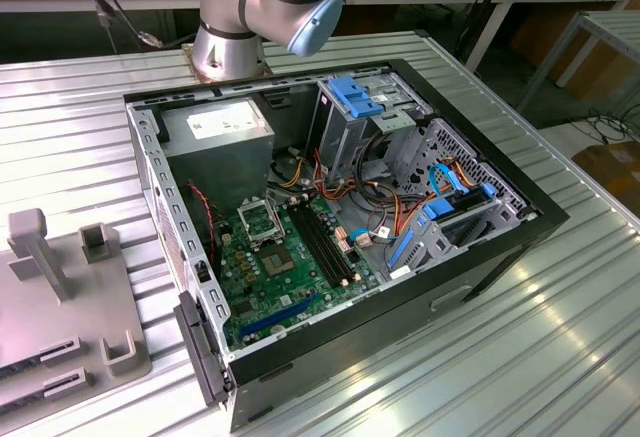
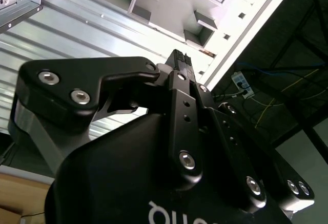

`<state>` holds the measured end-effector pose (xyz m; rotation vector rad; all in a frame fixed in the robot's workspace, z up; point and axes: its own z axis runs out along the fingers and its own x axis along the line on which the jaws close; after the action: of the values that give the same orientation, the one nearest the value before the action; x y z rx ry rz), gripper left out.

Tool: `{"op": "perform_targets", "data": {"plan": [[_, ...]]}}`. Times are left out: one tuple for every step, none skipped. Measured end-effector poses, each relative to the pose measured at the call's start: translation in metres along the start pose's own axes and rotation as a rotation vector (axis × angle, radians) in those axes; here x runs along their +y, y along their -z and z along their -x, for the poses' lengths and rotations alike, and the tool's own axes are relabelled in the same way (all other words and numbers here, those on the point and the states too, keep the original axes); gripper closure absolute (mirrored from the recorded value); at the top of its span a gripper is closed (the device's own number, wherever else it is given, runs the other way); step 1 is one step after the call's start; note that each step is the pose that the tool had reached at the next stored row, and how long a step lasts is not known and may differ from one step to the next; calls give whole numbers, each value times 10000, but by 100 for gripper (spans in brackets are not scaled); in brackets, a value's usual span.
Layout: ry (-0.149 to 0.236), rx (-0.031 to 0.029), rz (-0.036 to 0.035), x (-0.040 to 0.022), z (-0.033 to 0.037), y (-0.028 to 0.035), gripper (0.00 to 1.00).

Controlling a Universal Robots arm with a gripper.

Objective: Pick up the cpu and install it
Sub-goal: 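Reach for the cpu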

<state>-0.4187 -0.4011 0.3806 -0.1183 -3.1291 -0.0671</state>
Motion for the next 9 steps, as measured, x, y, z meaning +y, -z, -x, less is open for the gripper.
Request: {"op": "perform_targets", "data": {"plan": [[1, -1, 1, -7, -12, 0, 89], [2, -1, 1, -17, -23, 0, 89], [1, 0, 1, -30, -34, 0, 89], [0, 2, 0, -49, -47, 1, 89], [0, -1, 1, -102, -83, -3, 89], [0, 0, 1, -132, -107, -6, 89], [0, 0, 0, -151, -119, -7, 89], [0, 0, 0, -175, -133, -10, 89], [1, 0, 1, -204, -149, -15, 89]]}}
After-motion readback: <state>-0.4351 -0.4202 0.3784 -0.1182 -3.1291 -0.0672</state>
